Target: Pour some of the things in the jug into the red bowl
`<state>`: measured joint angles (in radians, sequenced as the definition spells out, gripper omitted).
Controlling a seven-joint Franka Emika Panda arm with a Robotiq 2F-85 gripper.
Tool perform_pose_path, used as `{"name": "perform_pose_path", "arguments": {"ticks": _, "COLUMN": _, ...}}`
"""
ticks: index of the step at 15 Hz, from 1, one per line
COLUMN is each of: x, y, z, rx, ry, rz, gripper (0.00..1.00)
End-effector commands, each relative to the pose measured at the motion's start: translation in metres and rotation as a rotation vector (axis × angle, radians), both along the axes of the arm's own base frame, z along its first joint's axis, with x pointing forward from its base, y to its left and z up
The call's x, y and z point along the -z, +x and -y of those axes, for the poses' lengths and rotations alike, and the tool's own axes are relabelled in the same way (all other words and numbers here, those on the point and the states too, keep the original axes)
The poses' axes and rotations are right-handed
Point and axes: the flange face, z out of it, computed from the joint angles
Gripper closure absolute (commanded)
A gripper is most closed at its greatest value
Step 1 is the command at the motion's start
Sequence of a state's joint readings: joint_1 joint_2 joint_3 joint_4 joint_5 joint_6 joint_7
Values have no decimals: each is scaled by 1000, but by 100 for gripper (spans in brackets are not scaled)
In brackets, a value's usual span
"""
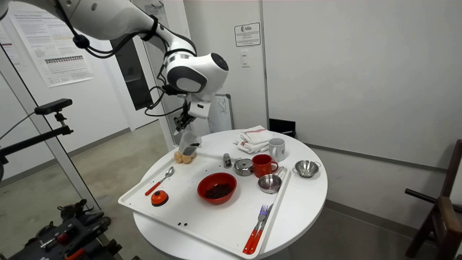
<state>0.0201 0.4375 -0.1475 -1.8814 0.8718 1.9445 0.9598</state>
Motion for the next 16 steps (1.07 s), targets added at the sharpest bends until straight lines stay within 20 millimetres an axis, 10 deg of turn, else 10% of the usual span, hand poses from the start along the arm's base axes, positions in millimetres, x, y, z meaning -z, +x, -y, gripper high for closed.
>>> {"name": "perform_pose_path", "arguments": {"ticks": 1, "x": 14, "y": -24, "z": -40, "rx": -73, "ry": -53, "rz": -28, "gripper": 90}}
{"name": "perform_pose_path", "arguments": {"ticks": 7, "x": 69, "y": -17, "z": -76, "rx": -54, "ry": -177, "rz": 72, "gripper": 90}}
{"name": "perform_pose_path", "arguments": {"ticks": 16, "x": 126, "y": -6, "z": -74, "rx": 26, "ry": -363, "rz": 196, "gripper": 90}}
